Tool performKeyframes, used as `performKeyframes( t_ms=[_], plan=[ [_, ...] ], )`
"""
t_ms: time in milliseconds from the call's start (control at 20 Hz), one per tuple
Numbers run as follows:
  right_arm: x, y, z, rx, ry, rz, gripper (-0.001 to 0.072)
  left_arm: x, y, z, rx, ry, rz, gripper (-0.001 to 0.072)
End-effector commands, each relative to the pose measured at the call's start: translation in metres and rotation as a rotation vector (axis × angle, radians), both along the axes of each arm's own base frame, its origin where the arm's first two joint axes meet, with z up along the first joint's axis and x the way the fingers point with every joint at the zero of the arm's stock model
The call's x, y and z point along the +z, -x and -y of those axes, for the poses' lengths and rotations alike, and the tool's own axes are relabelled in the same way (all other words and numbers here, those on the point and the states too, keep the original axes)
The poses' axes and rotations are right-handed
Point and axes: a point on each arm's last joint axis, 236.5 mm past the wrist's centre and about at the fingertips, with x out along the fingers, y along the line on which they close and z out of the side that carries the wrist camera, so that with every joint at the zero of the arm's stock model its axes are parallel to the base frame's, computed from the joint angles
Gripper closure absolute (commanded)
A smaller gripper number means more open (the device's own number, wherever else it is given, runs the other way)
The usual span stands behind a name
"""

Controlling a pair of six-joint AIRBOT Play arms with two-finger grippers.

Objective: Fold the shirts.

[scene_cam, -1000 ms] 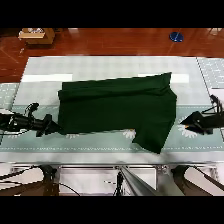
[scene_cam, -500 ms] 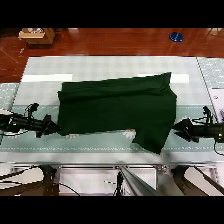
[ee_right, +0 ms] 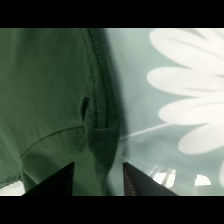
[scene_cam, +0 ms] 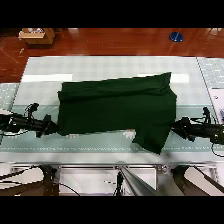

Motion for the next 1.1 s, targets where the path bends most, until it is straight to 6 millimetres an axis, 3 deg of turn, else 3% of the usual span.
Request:
performKeyframes(
  t_ms=[0,50,300,400,550,800,950,1050],
  plan=[
    [-0.013,0.006,-0.001,0.004,-0.019,-0.043,0.0320,0.000,-0.001,-0.001,0.002,-0.002,0.004,0.0684],
    [-0.015,0.007,-0.003,0.002,-0.032,-0.055,0.0341,0.000,-0.001,-0.001,0.002,-0.002,0.004,0.0684],
    [-0.014,0.004,-0.009,0.029,-0.058,-0.028,0.0671,0.000,-0.001,-0.001,0.002,-0.002,0.004,0.0683],
    [0.001,-0.002,-0.022,0.073,-0.119,0.042,0.0686,0.002,-0.003,0.001,0.007,0.007,0.008,0.0683],
    [0.050,-0.030,-0.027,0.103,-0.172,0.208,0.0686,0.029,-0.026,0.013,0.008,0.093,0.135,0.0685],
    [0.166,-0.111,0.015,0.030,0.001,0.543,0.0687,0.129,-0.103,0.007,0.083,0.118,0.504,0.0685],
    [0.202,-0.153,0.010,0.071,0.125,0.633,0.0688,0.172,-0.140,-0.008,0.148,0.070,0.639,0.0685],
    [0.212,-0.189,0.002,0.061,0.177,0.682,0.0688,0.179,-0.160,-0.012,0.167,0.017,0.689,0.0685]
  ],
)
